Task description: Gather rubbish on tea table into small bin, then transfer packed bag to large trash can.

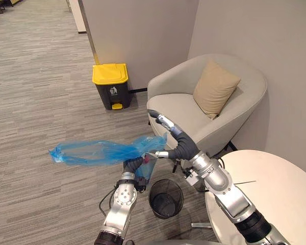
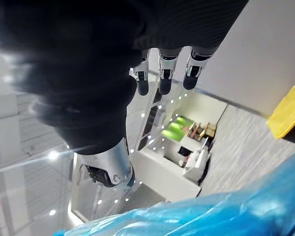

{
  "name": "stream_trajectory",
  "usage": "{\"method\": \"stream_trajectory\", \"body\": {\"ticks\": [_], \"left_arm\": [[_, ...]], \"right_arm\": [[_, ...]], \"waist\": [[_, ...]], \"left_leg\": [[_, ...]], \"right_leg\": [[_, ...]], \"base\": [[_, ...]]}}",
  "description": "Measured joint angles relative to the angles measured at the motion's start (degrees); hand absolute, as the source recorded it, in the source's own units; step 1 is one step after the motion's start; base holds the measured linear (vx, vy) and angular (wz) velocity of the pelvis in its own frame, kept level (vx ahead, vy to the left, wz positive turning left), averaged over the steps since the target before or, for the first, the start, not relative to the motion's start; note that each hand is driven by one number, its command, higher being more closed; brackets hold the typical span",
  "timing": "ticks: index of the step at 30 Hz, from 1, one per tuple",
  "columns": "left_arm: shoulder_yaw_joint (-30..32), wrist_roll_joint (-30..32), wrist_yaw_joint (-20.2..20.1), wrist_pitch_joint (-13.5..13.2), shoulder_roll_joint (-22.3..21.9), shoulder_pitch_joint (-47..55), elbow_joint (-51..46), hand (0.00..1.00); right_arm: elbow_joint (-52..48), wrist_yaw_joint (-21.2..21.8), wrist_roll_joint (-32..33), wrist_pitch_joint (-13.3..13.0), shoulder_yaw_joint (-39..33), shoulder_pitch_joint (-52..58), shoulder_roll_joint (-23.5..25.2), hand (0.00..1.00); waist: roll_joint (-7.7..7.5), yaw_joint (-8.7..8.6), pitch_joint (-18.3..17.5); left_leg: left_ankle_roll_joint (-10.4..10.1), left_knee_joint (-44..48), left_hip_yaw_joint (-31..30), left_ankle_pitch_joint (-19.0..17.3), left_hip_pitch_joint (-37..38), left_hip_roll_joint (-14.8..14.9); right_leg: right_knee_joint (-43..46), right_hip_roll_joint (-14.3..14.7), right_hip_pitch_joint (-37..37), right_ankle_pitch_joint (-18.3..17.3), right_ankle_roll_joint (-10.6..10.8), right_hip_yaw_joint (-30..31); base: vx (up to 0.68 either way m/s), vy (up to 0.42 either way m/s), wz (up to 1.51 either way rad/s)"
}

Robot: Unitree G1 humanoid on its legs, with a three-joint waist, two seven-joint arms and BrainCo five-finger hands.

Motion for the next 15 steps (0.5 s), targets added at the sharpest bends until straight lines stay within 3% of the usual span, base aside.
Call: {"method": "stream_trajectory", "body": {"ticks": [3, 7, 15], "left_arm": [[1.5, 0.0, 0.0, 0.0, 0.0, 1.8, -1.5, 1.00], [5.5, -0.1, 0.0, 0.0, -1.2, 3.7, -1.5, 1.00], [11.9, -1.8, -2.9, 0.0, -2.5, 7.4, -1.5, 1.00]], "right_arm": [[-3.3, -0.7, 0.0, -0.7, -4.5, 3.3, 1.1, 0.00], [-3.5, -2.1, 1.5, -1.0, -15.4, 9.3, 9.3, 0.00], [7.6, -2.5, 8.3, 0.4, -27.5, 16.7, 18.4, 0.00]], "waist": [[0.38, -0.02, 0.3], [0.82, -0.20, 0.6], [1.23, -0.36, 2.1]], "left_leg": [[0.1, 0.0, 0.4, -0.3, 0.2, 0.0], [0.1, 0.0, 0.5, -0.6, 0.3, -0.1], [0.1, 0.0, 0.5, -0.7, 0.3, -0.1]], "right_leg": [[0.0, 0.0, 0.0, -0.2, 0.3, 0.5], [0.2, -0.1, 0.0, -0.5, 0.5, 0.5], [0.0, -0.1, 0.0, -0.5, 0.5, 0.5]], "base": [[0.01, 0.009, -0.06], [0.00, 0.000, 0.00], [0.00, 0.000, 0.00]]}}
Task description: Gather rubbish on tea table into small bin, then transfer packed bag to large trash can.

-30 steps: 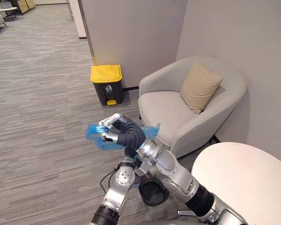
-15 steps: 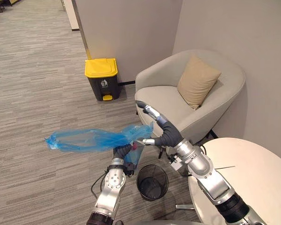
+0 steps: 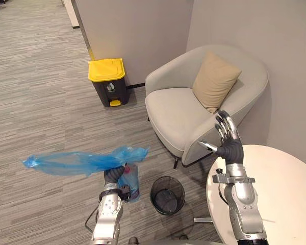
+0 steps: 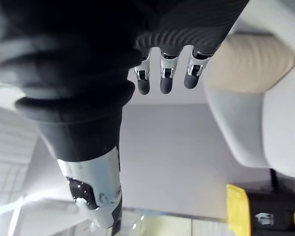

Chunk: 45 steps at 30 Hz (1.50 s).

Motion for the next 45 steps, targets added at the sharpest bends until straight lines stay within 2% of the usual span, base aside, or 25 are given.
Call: {"method": "stream_trajectory", "body": {"ticks": [5, 8, 16, 19, 37, 42, 45], "left_arm": [[1.5, 0.1, -2.2, 0.0, 0.0, 0.8, 2.8, 1.00], [1.8, 0.1, -3.8, 0.2, 1.6, 0.8, 8.7, 1.00], [1.8, 0.3, -6.2, 0.3, 3.0, 1.3, 14.0, 1.00], [1.8, 0.9, -7.2, 0.3, 3.3, 2.5, 14.5, 1.00], [1.6, 1.9, -9.5, 0.4, 3.9, 3.6, 19.5, 1.00], [1.8, 1.9, -9.4, 0.4, 4.0, 2.6, 19.5, 1.00], [2.1, 1.8, -9.3, 0.4, 4.4, 0.4, 19.3, 1.00]], "right_arm": [[9.7, 0.1, 1.3, 1.8, -2.8, 1.5, 1.1, 0.00], [18.7, 0.6, 0.5, 3.4, -2.8, 1.6, 1.1, 0.00], [28.5, 1.4, -5.7, 4.7, -2.6, 2.1, 0.9, 0.00], [31.3, 1.3, -6.1, 5.5, -2.4, 2.1, 0.8, 0.00], [36.7, 1.2, -6.5, 6.5, 0.6, 0.8, -0.4, 0.00], [36.8, 1.2, -7.7, 6.7, 2.8, -3.8, -1.4, 0.00], [36.8, 1.0, -7.7, 6.6, 4.1, -5.2, -1.4, 0.00]], "waist": [[0.13, 0.00, 0.4], [0.20, -0.05, 0.4], [0.20, -0.03, 0.4], [0.21, -0.07, 0.4], [0.32, 0.09, 0.7], [0.44, 0.22, 3.5], [-0.45, 0.29, 4.7]], "left_leg": [[0.0, 0.1, 0.0, 0.0, -0.1, -0.1], [0.0, 0.1, -0.1, 0.0, -0.1, -0.1], [0.0, 0.2, -0.3, 0.0, -0.1, -0.3], [0.0, 0.2, -0.3, 0.0, -0.2, -0.5], [0.3, 0.6, 0.6, -0.2, -1.5, -0.8], [0.9, 3.3, 2.1, -0.6, -4.3, -0.9], [1.6, 7.2, 2.5, -1.7, -7.1, -1.4]], "right_leg": [[-0.1, -0.1, 0.0, 0.0, 0.0, -0.1], [-0.1, 0.0, 0.1, 0.0, 0.0, -0.2], [-0.1, -0.3, 0.1, 0.0, 0.0, -0.4], [-0.1, -0.5, 0.1, 0.0, 0.0, -0.5], [1.0, -0.9, -2.2, 0.0, 0.1, 0.5], [6.0, -1.7, -7.0, -0.5, 0.1, 2.6], [12.6, -3.0, -11.4, -2.0, 0.2, 3.8]], "base": [[0.00, 0.000, 0.00], [0.00, 0.000, 0.00], [0.00, 0.000, 0.00], [0.00, 0.000, 0.00], [0.00, 0.002, -0.02], [-0.07, 0.014, -0.20], [-0.13, 0.003, -0.06]]}}
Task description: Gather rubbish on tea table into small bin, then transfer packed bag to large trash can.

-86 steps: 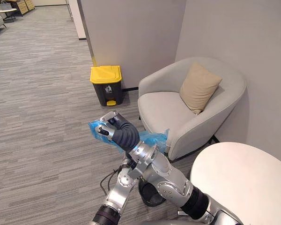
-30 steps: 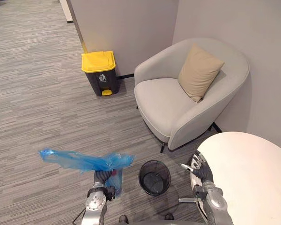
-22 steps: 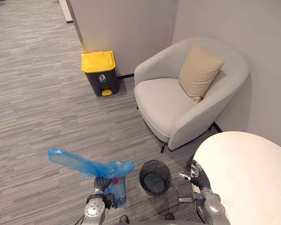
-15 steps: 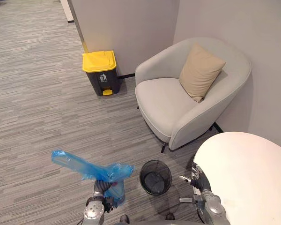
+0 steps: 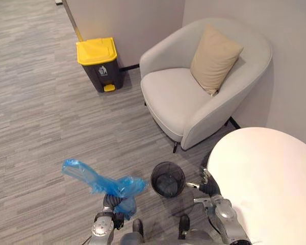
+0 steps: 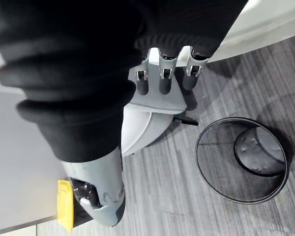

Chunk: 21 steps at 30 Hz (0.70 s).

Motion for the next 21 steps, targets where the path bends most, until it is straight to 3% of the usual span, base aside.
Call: {"method": "stream_trajectory", "body": {"ticks": [2, 3, 4, 6, 7, 8, 9, 11, 13, 14, 15, 17, 19, 21], "left_arm": [[0.5, 0.0, 0.2, 0.0, 0.0, -0.4, -0.2, 1.00], [0.2, 0.0, 0.2, -0.1, 0.2, -0.1, -0.2, 1.00], [0.2, -0.1, 0.3, 0.0, 0.4, 0.4, -0.8, 1.00], [0.6, -0.1, 1.1, 0.0, 0.4, 0.6, -1.5, 1.00], [0.3, -0.1, 1.1, 0.0, -0.3, 0.5, -1.7, 1.00], [0.1, -0.1, 1.1, 0.0, -1.6, 0.5, -1.9, 1.00], [0.0, -0.1, 1.1, 0.0, -2.0, 0.5, -2.0, 1.00], [-1.1, 0.0, 1.1, 0.0, -2.5, 0.6, -2.1, 1.00], [-1.2, 0.0, 1.1, 0.0, -2.3, 1.0, -2.1, 1.00], [-2.3, 0.0, 1.1, 0.0, -2.1, 1.0, -2.7, 1.00], [-2.4, 0.0, 1.1, 0.0, -1.7, 1.0, -3.4, 1.00], [-3.4, 0.0, 0.9, 0.0, -1.3, 0.0, -4.3, 1.00], [-3.4, 0.0, 0.9, -0.1, -1.0, 0.4, -4.3, 1.00], [-3.4, 0.0, 0.9, -0.1, -1.0, 0.2, -4.3, 1.00]], "right_arm": [[-0.1, -0.1, 0.0, 0.0, 1.3, -0.6, 0.1, 0.00], [-0.1, -0.2, 0.0, 0.0, 2.6, 0.2, 0.1, 0.00], [-0.1, -0.2, 0.0, 0.0, 3.8, 0.8, 0.2, 0.00], [-0.2, -0.3, 0.0, -0.2, 4.4, -0.1, 0.1, 0.00], [-0.2, -0.5, 0.0, -0.3, 4.5, -0.6, -0.2, 0.00], [-0.2, -1.2, 0.0, -0.3, 4.4, -1.7, -1.4, 0.00], [-0.2, -1.4, 0.0, -0.3, 4.4, -2.2, -1.6, 0.00], [-0.4, -2.3, 0.1, -0.4, 4.3, -2.0, -2.4, 0.00], [-0.7, -2.6, 0.1, -0.4, 3.9, -1.7, -2.4, 0.00], [-1.3, -3.1, 0.0, -0.4, 2.9, -1.1, -2.4, 0.00], [-1.6, -3.2, 0.0, -0.6, 2.0, -0.9, -2.1, 0.00], [-1.8, -3.7, 0.0, -0.6, -0.3, -0.3, -1.9, 0.00], [-1.9, -3.7, 0.0, -0.6, -0.6, 1.2, -2.4, 0.00], [-1.9, -3.7, 0.0, -0.5, -0.6, 2.4, -2.3, 0.00]], "waist": [[-0.03, 0.26, 0.4], [-0.04, -0.01, 0.7], [-1.41, 0.07, 0.5], [-2.76, 1.06, 0.1], [-2.11, 1.76, 0.4], [-0.38, 3.21, 1.6], [-0.03, 3.21, 1.9], [2.42, 3.28, 3.3], [2.99, 3.04, 3.7], [3.16, 2.81, 3.6], [2.78, 2.76, 3.6], [0.69, 2.46, 4.5], [0.66, 0.96, 4.3], [1.39, 0.00, 3.8]], "left_leg": [[0.6, 1.5, 0.5, -0.5, -1.7, 1.1], [0.6, 2.7, -0.5, -0.5, -2.0, 0.7], [0.5, 4.1, -1.9, -0.5, -2.6, -0.2], [0.0, 7.2, -4.0, -0.5, -5.8, -1.1], [-0.6, 7.1, -4.2, 0.1, -7.0, -0.4], [-0.7, 6.9, -5.0, 1.5, -8.5, 0.8], [-1.0, 6.7, -5.4, 2.1, -9.0, 1.0], [-2.3, 4.8, -8.4, 4.8, -9.9, 2.7], [-3.0, 2.7, -9.5, 7.6, -9.8, 2.9], [-5.7, -1.7, -10.2, 11.5, -9.2, 2.7], [-6.3, -1.8, -9.7, 11.3, -9.6, 2.6], [-1.1, 11.5, -3.4, 5.1, -12.7, 0.6], [0.0, 18.5, 1.2, -0.9, -11.2, 2.0], [0.0, 19.0, 4.7, -4.0, -8.3, 5.0]], "right_leg": [[4.8, -0.4, -1.1, -3.4, 1.3, 1.2], [17.7, -1.2, -2.9, -9.4, 1.9, 2.0], [23.8, -1.7, -2.3, -12.9, 4.1, 3.1], [20.9, -1.4, -2.1, -14.3, 4.4, 4.1], [16.9, -0.4, -1.1, -14.3, 4.4, 4.1], [11.9, 1.9, 0.5, -13.0, 0.4, 4.0], [10.6, 2.2, 0.5, -12.3, -0.4, 3.7], [4.6, 4.5, 2.9, -8.3, -2.0, 0.5], [4.4, 5.1, 3.0, -7.6, -2.8, -1.1], [4.1, 4.3, 2.6, -7.2, -3.7, -3.5], [4.0, 3.6, 2.2, -7.1, -4.2, -4.3], [3.9, -0.8, 0.9, -5.8, -4.0, -6.8], [2.8, -2.8, 1.8, -4.9, -3.3, -9.2], [2.2, -3.7, 2.1, -4.1, -2.1, -11.4]], "base": [[-0.09, -0.001, 0.18], [-0.05, -0.045, 0.61], [-0.05, -0.085, 0.67], [-0.08, -0.128, 0.51], [-0.15, -0.130, 0.30], [-0.14, -0.074, 0.11], [-0.20, -0.069, 0.28], [-0.21, -0.058, 0.48], [-0.19, -0.084, 0.52], [-0.14, -0.042, 0.60], [-0.22, -0.001, 0.69], [-0.18, 0.037, 0.72], [-0.11, 0.107, 0.83], [-0.07, 0.190, 0.77]]}}
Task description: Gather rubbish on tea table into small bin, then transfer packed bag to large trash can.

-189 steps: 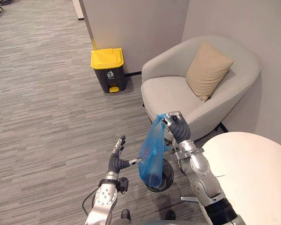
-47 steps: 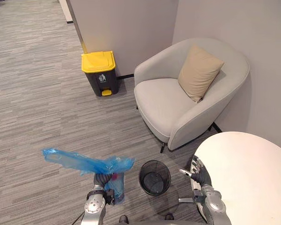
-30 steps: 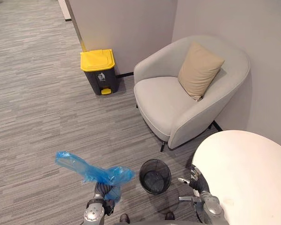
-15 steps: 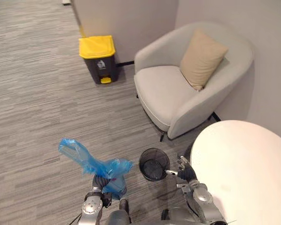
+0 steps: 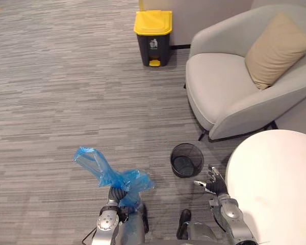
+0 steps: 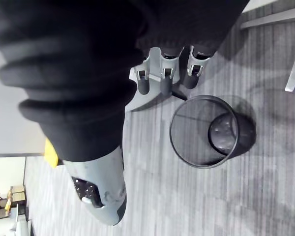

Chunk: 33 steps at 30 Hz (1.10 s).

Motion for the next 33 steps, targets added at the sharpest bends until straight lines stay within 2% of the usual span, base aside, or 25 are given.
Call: {"method": "stream_trajectory", "body": {"ticks": [1, 2, 3, 4, 7, 9, 13, 16, 17, 18, 20, 21, 22, 23, 24, 25, 26, 27, 28, 29, 30, 32, 33], "left_arm": [[-0.4, 0.0, 0.0, 0.0, 0.1, -0.3, 0.2, 1.00], [-0.8, 0.0, 0.0, 0.0, 0.4, -1.1, 0.6, 1.00], [-1.1, 0.0, 0.0, 0.0, 0.9, -1.6, 0.8, 1.00], [-1.6, 0.0, 0.0, 0.0, 2.1, -1.7, 1.1, 1.00], [-1.6, 0.0, 0.0, 0.1, 2.7, -0.8, 1.3, 1.00], [-1.4, 0.0, 0.1, 0.1, 3.6, 0.0, 1.5, 1.00], [-1.2, 0.0, 0.0, 0.3, 3.7, 0.3, 3.0, 1.00], [-0.7, 0.0, 0.0, 1.1, 3.6, 0.4, 3.1, 1.00], [0.0, 0.0, 0.0, 1.2, 3.4, 0.4, 3.1, 1.00], [0.3, 0.0, 0.0, 1.2, 3.3, 0.5, 3.0, 1.00], [1.6, 0.0, 0.1, 1.2, 3.3, 1.0, 2.9, 1.00], [1.7, 0.0, 0.1, 1.3, 3.6, 1.3, 2.7, 1.00], [1.8, 0.0, 0.1, 1.4, 3.9, 2.3, 2.0, 1.00], [1.8, 0.0, 0.1, 1.8, 3.7, 4.2, 0.9, 1.00], [1.7, 0.0, 0.1, 1.8, 3.5, 4.7, 0.6, 1.00], [1.6, 0.0, 0.1, 1.8, 3.2, 5.1, 0.3, 1.00], [1.4, 0.0, 0.1, 1.8, 3.2, 5.1, 0.2, 1.00], [1.4, 0.0, 0.1, 1.8, 3.0, 4.9, -0.1, 1.00], [1.4, -0.1, 0.2, 1.8, 3.3, 4.5, -0.2, 1.00], [1.3, -0.1, 0.1, 1.9, 3.6, 3.7, -0.1, 1.00], [1.3, -0.1, 0.2, 1.8, 3.6, 3.3, -0.1, 1.00], [1.3, -0.1, 0.1, 1.8, 3.7, 1.2, 0.0, 1.00], [1.3, -0.1, 0.1, 1.8, 3.5, 0.4, 0.3, 1.00]], "right_arm": [[0.1, 0.0, 0.0, 0.1, -1.0, 0.6, 0.1, 0.00], [0.5, 0.0, -0.2, 0.4, -2.5, 0.4, 0.6, 0.00], [0.7, -0.1, -0.3, 0.5, -3.1, 0.4, 1.4, 0.00], [0.8, 0.0, -0.4, 0.6, -3.7, 0.5, 2.6, 0.00], [0.8, -0.1, -0.4, 0.6, -4.3, -0.1, 2.6, 0.00], [0.8, -0.1, -0.4, 0.6, -5.0, -0.2, 2.6, 0.00], [1.2, -0.1, -0.5, 1.4, -6.4, -0.1, 2.5, 0.00], [2.3, -0.5, -0.5, 2.1, -7.4, 0.0, 2.4, 0.00], [2.6, -0.8, -0.5, 2.1, -7.8, 0.0, 2.4, 0.00], [2.6, -0.9, -0.5, 2.1, -8.0, 0.0, 2.4, 0.00], [3.6, -1.2, -0.5, 2.2, -8.2, 0.0, 2.4, 0.00], [3.7, -1.2, -0.5, 2.3, -8.1, 0.0, 2.5, 0.00], [3.7, -1.1, -0.5, 2.6, -8.0, 0.1, 2.5, 0.00], [3.7, -1.0, -0.6, 2.8, -7.8, 0.2, 2.5, 0.00], [3.6, -1.0, -0.6, 2.8, -7.8, 0.2, 2.4, 0.00], [3.7, -1.0, -0.6, 2.9, -7.9, 0.3, 2.2, 0.00], [3.8, -1.0, -0.6, 3.0, -7.9, 0.7, 2.5, 0.00], [3.8, -0.9, -0.5, 3.0, -7.8, 0.8, 2.7, 0.00], [3.8, -0.9, -0.4, 3.0, -7.2, 1.0, 2.7, 0.00], [3.8, -1.0, -0.3, 3.0, -7.1, 1.0, 2.6, 0.00], [3.8, -1.0, -0.3, 2.9, -7.2, 0.9, 2.4, 0.00], [4.5, -1.1, -0.3, 2.9, -7.2, 1.0, 2.2, 0.00], [5.0, -1.1, -0.3, 2.9, -7.5, 1.6, 1.9, 0.00]], "waist": [[1.05, -0.34, -0.6], [1.19, -0.25, -0.8], [0.81, -0.15, -1.1], [-0.17, -0.12, -1.6], [-0.35, -0.07, -1.7], [-0.48, 0.03, -2.1], [-0.56, -0.03, -2.3], [-0.74, -0.13, -2.5], [-0.81, -0.21, -2.4], [-0.84, -0.22, -2.4], [-1.96, -0.30, -2.1], [-2.37, -0.29, -2.1], [-3.36, -0.33, -1.9], [-4.43, -0.33, -2.0], [-4.40, -0.48, -1.9], [-4.18, -1.24, -1.7], [-2.67, -1.87, -1.1], [-2.62, -1.98, -1.0], [-2.99, -1.80, -1.0], [-3.06, -2.12, -1.0], [-3.02, -2.46, -1.0], [-2.97, -3.59, -1.0], [-3.38, -4.35, -1.3]], "left_leg": [[-1.2, -2.4, 2.4, -0.9, 2.6, 1.7], [-2.2, -6.1, 3.4, -1.1, 3.9, 0.9], [-2.4, -7.5, 3.4, -0.9, 4.0, 0.1], [-1.6, -8.8, 2.4, -0.1, 4.2, -1.7], [-1.2, -9.2, 1.9, 0.1, 5.9, -3.9], [-0.4, -11.3, 1.9, 1.3, 6.7, -4.7], [-0.5, -13.5, 1.2, 2.8, 6.9, -5.3], [-0.5, -14.3, 0.6, 2.7, 6.4, -5.3], [0.2, -13.2, 0.6, 1.6, 5.3, -5.3], [0.2, -12.9, 0.6, 1.4, 5.0, -5.3], [0.6, -7.9, 0.6, -1.9, 2.9, -5.5], [0.6, -6.4, 0.6, -3.1, 2.6, -5.8], [0.8, -4.4, 0.2, -5.4, 2.5, -6.5], [1.5, -3.0, -1.1, -7.3, 3.0, -7.6], [2.0, -2.6, -1.7, -7.9, 3.1, -8.0], [2.2, -2.8, -2.8, -8.0, 4.0, -8.3], [2.6, -2.8, -4.7, -8.2, 5.2, -7.7], [2.7, -3.0, -5.3, -8.7, 5.9, -7.1], [2.5, -4.6, -6.0, -8.9, 7.5, -6.9], [2.4, -6.5, -6.4, -9.0, 9.2, -6.8], [2.2, -7.2, -6.7, -9.1, 9.8, -6.7], [0.7, -8.3, -8.9, -9.3, 11.0, -6.8], [-0.9, -7.9, -11.2, -10.3, 12.2, -6.9]], "right_leg": [[-0.1, -0.2, 0.1, 0.7, 1.2, -1.5], [-1.6, 0.1, 0.5, 1.8, 2.5, -2.2], [-2.9, -0.2, 0.9, 2.7, 3.0, -2.8], [-6.1, -0.8, 2.5, 4.6, 3.6, -3.3], [-9.5, -1.8, 6.0, 6.4, 4.3, -2.9], [-10.2, -2.1, 6.4, 6.9, 3.6, -3.0], [-10.7, -1.9, 6.1, 7.3, 3.8, -3.4], [-10.1, -1.9, 5.3, 6.3, 5.0, -3.8], [-7.1, -2.5, 3.8, 4.2, 5.8, -3.3], [-6.3, -2.8, 3.4, 3.6, 5.9, -3.2], [2.3, -5.7, 0.4, -1.0, 7.2, -2.8], [4.3, -6.5, 0.0, -2.2, 7.5, -2.7], [7.9, -8.2, -0.7, -3.9, 7.5, -1.8], [12.7, -10.1, -1.5, -4.0, 6.9, 0.5], [16.0, -10.6, -2.9, -3.7, 6.4, 2.6], [23.0, -11.1, -5.9, -2.0, 3.9, 5.8], [26.4, -8.7, -8.6, -4.7, 5.3, 9.2], [26.1, -6.7, -9.1, -6.3, 5.3, 10.1], [24.7, -3.7, -10.8, -7.7, 4.0, 11.1], [21.3, -1.0, -12.2, -7.6, 3.6, 10.8], [19.1, 0.3, -13.1, -7.4, 3.5, 10.5], [9.1, 3.0, -13.7, -4.3, 1.5, 9.8], [6.7, 3.7, -12.5, 3.5, -1.2, 10.3]], "base": [[-0.03, 0.247, 0.66], [-0.03, 0.236, 0.63], [-0.03, 0.254, 0.54], [-0.03, 0.189, 0.40], [-0.04, 0.149, 0.26], [-0.08, 0.075, 0.13], [-0.10, 0.011, 0.06], [-0.06, -0.016, 0.07], [-0.05, 0.017, 0.04], [-0.05, 0.045, 0.11], [0.01, 0.059, 0.19], [0.09, 0.077, 0.21], [0.16, 0.079, 0.18], [0.19, 0.092, 0.19], [0.18, 0.086, 0.26], [0.17, 0.103, 0.45], [0.19, 0.084, 0.47], [0.32, 0.041, 0.44], [0.35, -0.032, 0.32], [0.36, -0.059, 0.32], [0.26, -0.070, 0.45], [0.37, -0.117, 0.74], [0.58, -0.189, 0.84]]}}
